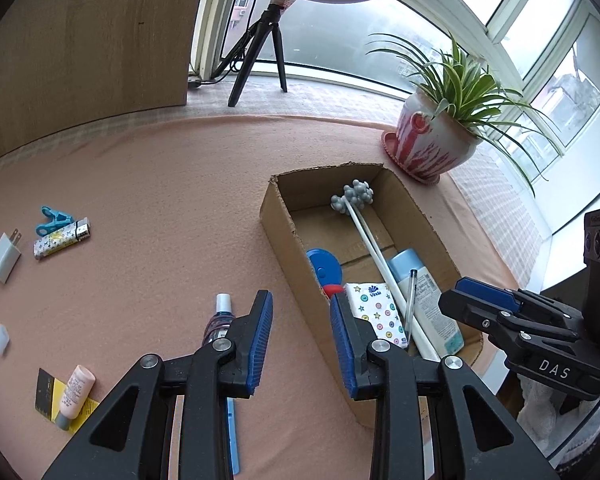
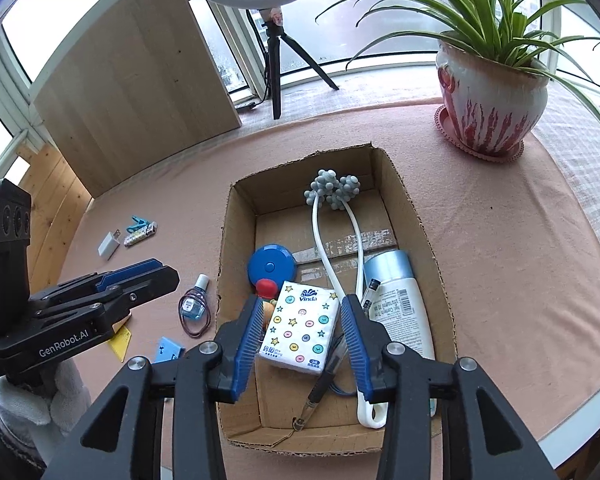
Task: Organize objects
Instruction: 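Grasp the pink lotion bottle with the left gripper while the right approaches the blue phone stand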
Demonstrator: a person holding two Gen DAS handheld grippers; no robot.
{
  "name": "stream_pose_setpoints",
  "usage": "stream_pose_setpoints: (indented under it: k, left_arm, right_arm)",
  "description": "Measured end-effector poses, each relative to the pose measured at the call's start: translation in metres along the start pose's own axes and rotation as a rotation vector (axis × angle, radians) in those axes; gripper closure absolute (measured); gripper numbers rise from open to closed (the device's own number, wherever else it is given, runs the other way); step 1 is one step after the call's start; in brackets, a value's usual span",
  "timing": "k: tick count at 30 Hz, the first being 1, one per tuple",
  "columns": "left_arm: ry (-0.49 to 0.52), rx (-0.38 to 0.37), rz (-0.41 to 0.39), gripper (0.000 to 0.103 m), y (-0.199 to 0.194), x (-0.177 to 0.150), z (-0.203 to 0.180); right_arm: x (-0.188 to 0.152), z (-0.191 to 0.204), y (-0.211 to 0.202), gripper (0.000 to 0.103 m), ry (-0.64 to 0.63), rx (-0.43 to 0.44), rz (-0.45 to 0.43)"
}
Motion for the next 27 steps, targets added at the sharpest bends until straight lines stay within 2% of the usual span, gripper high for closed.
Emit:
stream_pose_setpoints:
  k: [12, 19, 23, 27]
  left_arm:
    - [-0.118, 0.079, 0.002, 0.070, -0.035, -0.025, 0.089]
    - [-0.161, 0.128, 0.037, 0.070, -0.047, -0.051, 0.143]
    - [-0.170, 0.144, 0.066, 0.064, -0.048, -0.065, 0.167]
    - [-0.159, 0.160, 0.109, 0.063, -0.042, -0.079, 0.185]
  right_arm:
    - [-0.021, 0.063, 0.012, 0.064, -0.077, 0.065, 0.047]
    - [-0.042, 0.103, 0.028, 0.054, -0.110, 0.088, 0.100]
    - [-0.055, 0.123, 0.043, 0.053, -0.117, 0.084, 0.140]
    - [-0.068, 0.138, 0.059, 0.053, -0.122, 0.059, 0.178]
Point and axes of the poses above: each gripper's, at about its wrist camera, not at the fingertips, and y roughly the way its jaws point, z to its left, x to its top, the point moved 6 cm from there along y, roughly the way its jaws point, and after that the axes turned 2 degrees about y, right-handed, at the moved point
